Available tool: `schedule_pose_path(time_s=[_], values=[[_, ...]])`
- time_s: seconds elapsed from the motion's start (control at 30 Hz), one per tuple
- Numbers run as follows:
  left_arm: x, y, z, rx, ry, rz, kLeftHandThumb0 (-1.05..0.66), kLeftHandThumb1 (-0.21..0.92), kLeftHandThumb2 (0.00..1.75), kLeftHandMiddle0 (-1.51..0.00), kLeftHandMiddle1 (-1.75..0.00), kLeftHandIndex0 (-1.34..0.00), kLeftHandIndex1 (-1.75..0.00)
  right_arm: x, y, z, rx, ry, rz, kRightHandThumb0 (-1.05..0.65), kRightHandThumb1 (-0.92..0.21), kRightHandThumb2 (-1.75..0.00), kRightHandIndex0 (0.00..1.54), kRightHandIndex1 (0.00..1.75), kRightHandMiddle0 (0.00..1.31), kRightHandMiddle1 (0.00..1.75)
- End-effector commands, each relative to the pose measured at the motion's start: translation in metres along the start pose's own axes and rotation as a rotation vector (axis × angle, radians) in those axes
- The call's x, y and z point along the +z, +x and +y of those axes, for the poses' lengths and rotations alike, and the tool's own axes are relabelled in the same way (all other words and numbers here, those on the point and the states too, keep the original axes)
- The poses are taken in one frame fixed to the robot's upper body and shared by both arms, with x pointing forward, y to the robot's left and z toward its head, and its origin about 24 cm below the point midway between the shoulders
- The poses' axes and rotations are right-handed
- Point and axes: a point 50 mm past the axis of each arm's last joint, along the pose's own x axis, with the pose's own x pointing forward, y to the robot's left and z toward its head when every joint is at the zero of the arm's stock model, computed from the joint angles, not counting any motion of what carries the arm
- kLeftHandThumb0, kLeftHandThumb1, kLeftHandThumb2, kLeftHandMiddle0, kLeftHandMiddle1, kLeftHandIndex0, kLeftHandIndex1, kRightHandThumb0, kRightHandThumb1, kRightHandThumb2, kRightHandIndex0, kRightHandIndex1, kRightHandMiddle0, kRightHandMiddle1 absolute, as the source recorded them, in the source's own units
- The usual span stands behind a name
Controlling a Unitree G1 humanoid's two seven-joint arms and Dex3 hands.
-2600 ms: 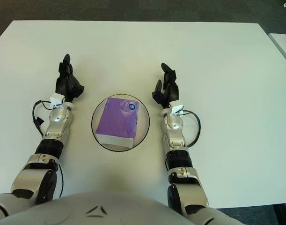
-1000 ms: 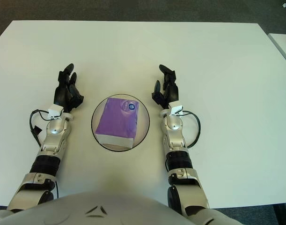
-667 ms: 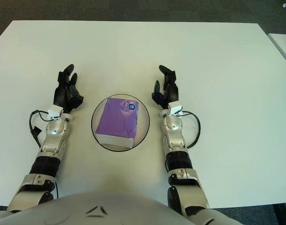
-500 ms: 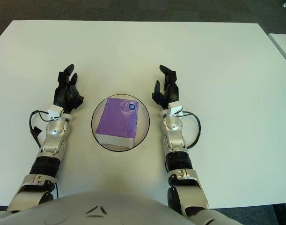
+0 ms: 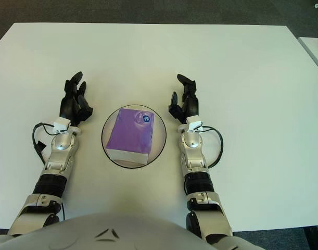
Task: Put the tissue paper into the plate.
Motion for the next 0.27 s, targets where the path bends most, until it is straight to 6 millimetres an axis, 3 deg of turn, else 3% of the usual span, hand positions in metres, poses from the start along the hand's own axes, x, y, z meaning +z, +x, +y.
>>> schedule_pose_path(time_s=[0.0,0.23], values=[[-0.0321,-0.0312,0.0013,0.008,0.029,0.171,-0.80,0.92,1.03,-0.35,-0.02,0.00,-0.65,-0.0446,-0.0390,-0.0044,-0.020,-0.033,0.251,-0.65,-0.92,-0.72,0.39,0.01,0.00,0.80],[-0.0321,-0.0329,0.0019,0.011,0.035,0.172,-0.81,0.92,1.02,-0.35,-0.02,0.00,-0.66,-0.0398,-0.0427,-0.0023,-0.019,-0.054,0.246,-0.65,-0.92,-0.68,0.39,0.01,0.00,0.82]])
